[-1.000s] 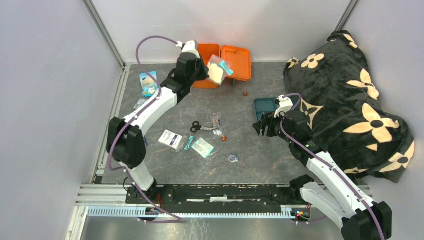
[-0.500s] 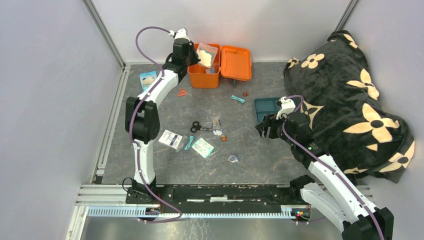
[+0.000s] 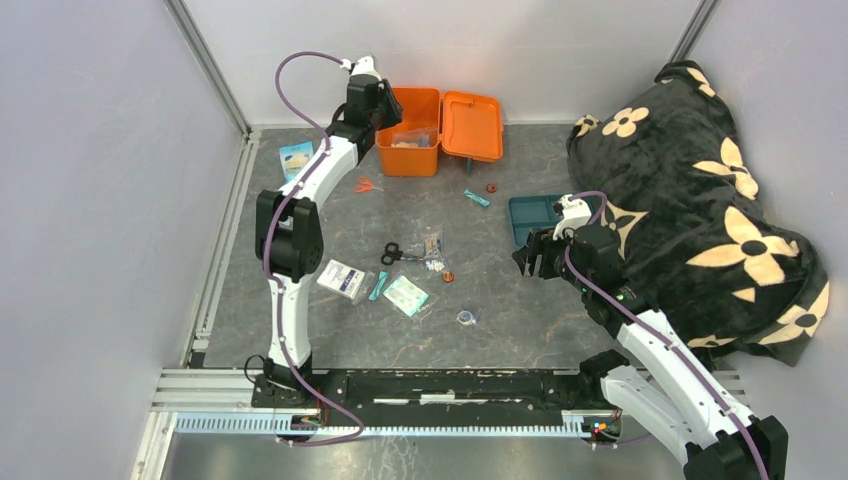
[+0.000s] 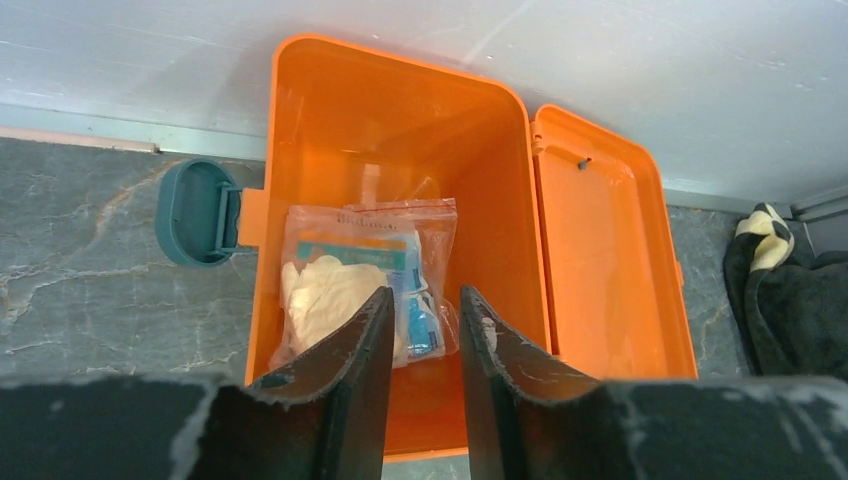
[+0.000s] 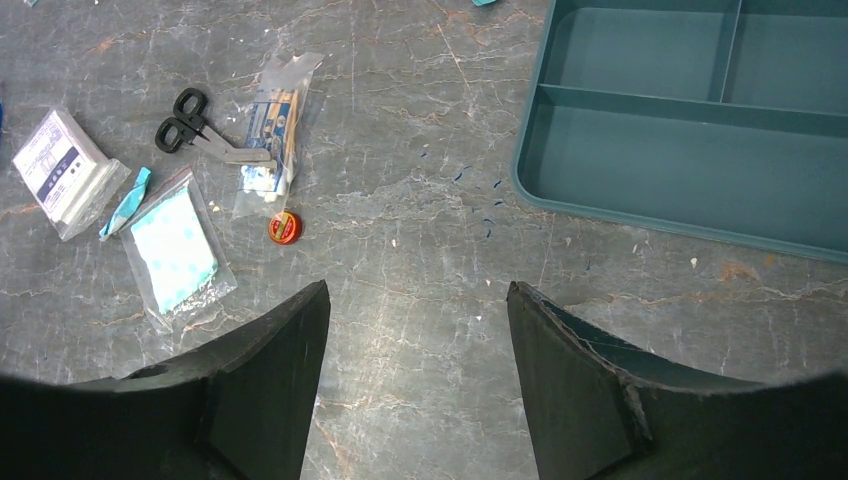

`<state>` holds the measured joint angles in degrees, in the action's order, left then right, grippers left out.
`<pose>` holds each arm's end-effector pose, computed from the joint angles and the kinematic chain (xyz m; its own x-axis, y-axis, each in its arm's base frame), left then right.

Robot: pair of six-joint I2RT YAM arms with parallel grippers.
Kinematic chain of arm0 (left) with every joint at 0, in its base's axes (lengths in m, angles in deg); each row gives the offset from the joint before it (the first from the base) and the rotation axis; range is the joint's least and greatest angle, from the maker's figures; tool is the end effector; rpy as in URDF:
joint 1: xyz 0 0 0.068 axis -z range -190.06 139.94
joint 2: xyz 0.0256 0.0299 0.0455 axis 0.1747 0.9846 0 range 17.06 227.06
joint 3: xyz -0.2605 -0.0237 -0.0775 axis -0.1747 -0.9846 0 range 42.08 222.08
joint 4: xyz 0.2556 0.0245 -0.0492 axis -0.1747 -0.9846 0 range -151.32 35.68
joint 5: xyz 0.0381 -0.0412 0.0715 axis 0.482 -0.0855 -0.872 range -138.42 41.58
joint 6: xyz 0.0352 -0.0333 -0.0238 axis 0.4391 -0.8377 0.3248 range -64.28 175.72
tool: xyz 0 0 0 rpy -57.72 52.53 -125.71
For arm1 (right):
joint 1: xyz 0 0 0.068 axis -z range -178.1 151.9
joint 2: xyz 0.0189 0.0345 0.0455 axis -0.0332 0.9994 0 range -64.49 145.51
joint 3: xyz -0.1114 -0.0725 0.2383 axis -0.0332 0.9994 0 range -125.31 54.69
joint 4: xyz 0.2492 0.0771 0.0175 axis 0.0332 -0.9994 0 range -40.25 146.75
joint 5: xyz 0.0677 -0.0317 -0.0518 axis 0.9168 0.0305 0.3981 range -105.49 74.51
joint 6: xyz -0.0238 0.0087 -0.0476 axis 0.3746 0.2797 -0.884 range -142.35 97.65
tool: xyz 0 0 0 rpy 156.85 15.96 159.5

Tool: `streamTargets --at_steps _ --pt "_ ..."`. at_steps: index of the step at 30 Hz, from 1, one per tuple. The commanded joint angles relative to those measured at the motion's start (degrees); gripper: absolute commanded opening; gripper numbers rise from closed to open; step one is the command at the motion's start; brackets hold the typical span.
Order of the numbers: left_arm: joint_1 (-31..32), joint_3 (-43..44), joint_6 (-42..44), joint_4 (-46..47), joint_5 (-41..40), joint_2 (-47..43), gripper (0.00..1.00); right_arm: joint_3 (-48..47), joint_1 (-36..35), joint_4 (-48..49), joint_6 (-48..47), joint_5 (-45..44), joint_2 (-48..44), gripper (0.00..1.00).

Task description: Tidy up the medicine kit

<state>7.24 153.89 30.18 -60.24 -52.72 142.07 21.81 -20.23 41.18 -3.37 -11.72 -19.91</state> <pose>0.5040 -0.1542 0.2963 -0.3807 -0.3318 -0.8631 0.0719 0.9200 -0.3853 0.1672 0.0704 0.2578 -0.5411 0.1302 -0.8308 -0.2687 0.9094 0.3176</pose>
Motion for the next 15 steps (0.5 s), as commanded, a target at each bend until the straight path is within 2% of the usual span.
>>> streamTargets --at_steps 1,5,11,15 --pt "-0.6 2.0 2.9 0.6 1.6 -1.2 0.39 -2.3 -0.2 0.7 -0.7 -1.3 -0.7 0.72" --pt "-2.2 -3.1 3.5 1.0 0.9 -6.9 0.46 -1.9 -0.2 0.9 -0.5 -1.3 -0.6 0.72" --pt "-9.8 -21.1 1.3 5.7 -1.7 -19.1 0.50 -1.1 -0.2 1.8 -0.5 -0.7 -0.1 0.72" --pt "-14.6 -25.5 3.6 4.4 -4.1 -21.1 0.50 -0.8 -0.2 2.7 -0.3 0.5 0.8 0.72"
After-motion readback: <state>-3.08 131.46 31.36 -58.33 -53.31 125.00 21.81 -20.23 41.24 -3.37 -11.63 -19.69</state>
